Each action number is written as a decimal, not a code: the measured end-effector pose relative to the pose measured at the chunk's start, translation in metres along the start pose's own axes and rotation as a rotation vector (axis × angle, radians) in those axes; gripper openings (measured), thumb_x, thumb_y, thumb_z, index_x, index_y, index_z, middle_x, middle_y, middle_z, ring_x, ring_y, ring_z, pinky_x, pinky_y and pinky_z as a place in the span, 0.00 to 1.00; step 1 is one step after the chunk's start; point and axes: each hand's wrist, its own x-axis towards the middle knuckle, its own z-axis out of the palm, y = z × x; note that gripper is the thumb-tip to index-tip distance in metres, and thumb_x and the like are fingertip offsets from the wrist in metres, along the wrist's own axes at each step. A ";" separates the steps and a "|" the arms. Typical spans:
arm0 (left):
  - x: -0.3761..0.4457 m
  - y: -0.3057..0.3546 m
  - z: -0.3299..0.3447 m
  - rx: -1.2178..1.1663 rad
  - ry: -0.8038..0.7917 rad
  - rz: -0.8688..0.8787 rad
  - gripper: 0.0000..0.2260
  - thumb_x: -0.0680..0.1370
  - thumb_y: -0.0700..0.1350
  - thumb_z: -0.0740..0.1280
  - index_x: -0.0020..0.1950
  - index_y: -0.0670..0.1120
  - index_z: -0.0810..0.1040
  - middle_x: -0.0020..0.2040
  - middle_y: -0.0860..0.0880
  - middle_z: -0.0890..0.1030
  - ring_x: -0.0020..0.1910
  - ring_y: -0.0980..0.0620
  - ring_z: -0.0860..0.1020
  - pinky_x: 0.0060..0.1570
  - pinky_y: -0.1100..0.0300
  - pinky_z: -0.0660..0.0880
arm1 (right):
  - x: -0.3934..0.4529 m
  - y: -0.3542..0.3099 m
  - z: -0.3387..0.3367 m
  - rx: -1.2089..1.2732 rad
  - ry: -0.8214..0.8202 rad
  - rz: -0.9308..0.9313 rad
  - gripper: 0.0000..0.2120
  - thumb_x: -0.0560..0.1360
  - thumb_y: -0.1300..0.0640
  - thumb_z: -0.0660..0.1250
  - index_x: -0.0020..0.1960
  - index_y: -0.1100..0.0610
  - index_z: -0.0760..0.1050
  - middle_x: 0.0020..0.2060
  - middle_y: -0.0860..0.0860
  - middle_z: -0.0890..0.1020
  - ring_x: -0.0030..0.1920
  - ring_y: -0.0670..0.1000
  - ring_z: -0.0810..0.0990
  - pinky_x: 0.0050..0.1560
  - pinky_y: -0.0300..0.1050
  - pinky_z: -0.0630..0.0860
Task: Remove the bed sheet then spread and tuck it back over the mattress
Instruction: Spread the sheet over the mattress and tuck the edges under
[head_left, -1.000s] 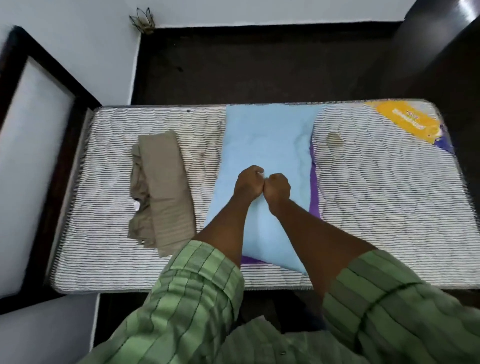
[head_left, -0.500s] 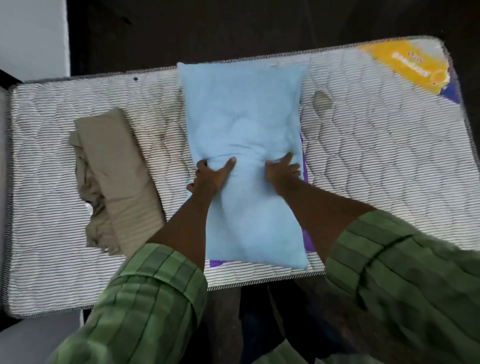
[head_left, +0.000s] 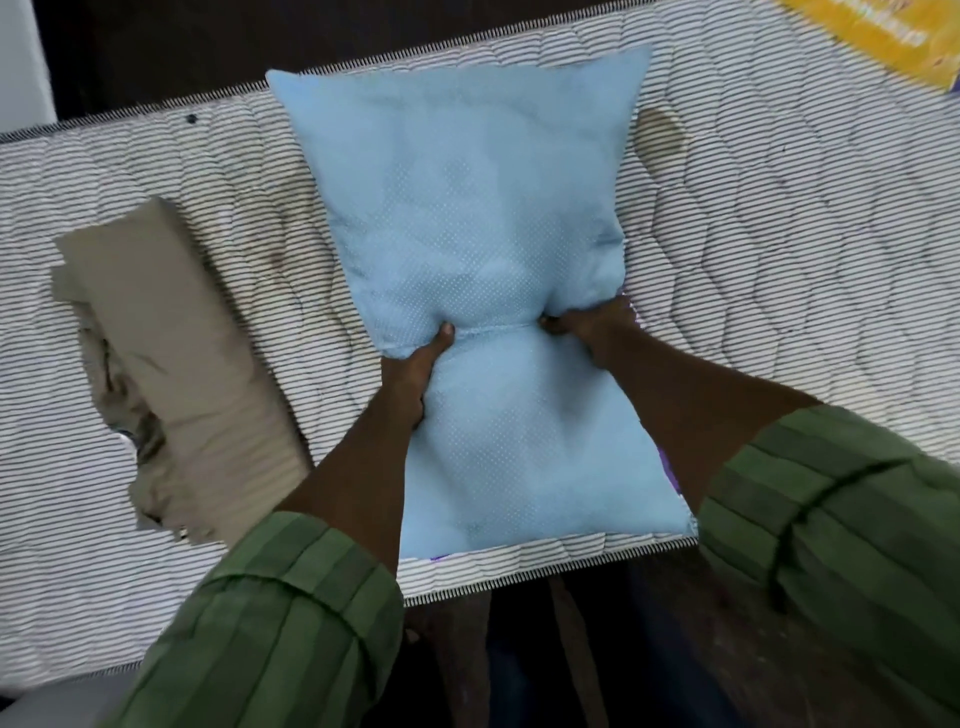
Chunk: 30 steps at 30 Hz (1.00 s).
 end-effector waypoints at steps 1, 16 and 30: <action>-0.001 0.000 -0.002 0.000 0.004 -0.051 0.51 0.55 0.68 0.84 0.75 0.54 0.73 0.68 0.55 0.79 0.66 0.52 0.78 0.67 0.52 0.76 | -0.004 -0.002 -0.006 -0.018 -0.065 0.054 0.55 0.42 0.32 0.84 0.64 0.53 0.75 0.57 0.47 0.82 0.58 0.51 0.82 0.60 0.53 0.81; -0.168 0.054 0.061 -0.054 -0.034 0.062 0.33 0.64 0.54 0.84 0.65 0.44 0.80 0.61 0.49 0.84 0.58 0.50 0.82 0.63 0.51 0.78 | -0.135 -0.006 -0.149 0.233 -0.032 -0.226 0.22 0.77 0.58 0.73 0.69 0.56 0.76 0.62 0.54 0.82 0.62 0.57 0.80 0.67 0.57 0.76; -0.249 0.152 0.327 0.065 -0.127 0.215 0.40 0.67 0.57 0.82 0.73 0.43 0.72 0.67 0.48 0.78 0.64 0.47 0.77 0.66 0.52 0.75 | 0.005 0.019 -0.407 0.344 0.035 -0.207 0.48 0.57 0.40 0.73 0.75 0.54 0.71 0.67 0.55 0.79 0.66 0.59 0.78 0.68 0.59 0.75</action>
